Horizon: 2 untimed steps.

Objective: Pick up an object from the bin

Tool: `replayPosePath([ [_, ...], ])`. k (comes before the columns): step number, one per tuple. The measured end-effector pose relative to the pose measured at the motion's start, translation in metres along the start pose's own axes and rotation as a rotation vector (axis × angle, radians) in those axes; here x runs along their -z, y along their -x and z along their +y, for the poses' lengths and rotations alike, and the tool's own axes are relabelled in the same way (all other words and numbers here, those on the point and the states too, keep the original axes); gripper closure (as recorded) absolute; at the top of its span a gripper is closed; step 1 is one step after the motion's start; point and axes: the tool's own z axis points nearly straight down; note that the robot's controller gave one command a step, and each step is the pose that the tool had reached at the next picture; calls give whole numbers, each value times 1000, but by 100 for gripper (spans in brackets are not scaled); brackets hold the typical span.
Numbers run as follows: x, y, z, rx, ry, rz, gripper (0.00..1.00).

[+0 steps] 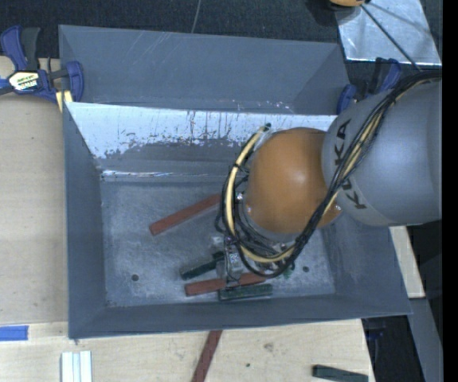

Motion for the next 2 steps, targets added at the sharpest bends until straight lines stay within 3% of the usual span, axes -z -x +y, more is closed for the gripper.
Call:
replayPosePath([
  [2, 12, -1, 0, -1, 0, 5, 100],
])
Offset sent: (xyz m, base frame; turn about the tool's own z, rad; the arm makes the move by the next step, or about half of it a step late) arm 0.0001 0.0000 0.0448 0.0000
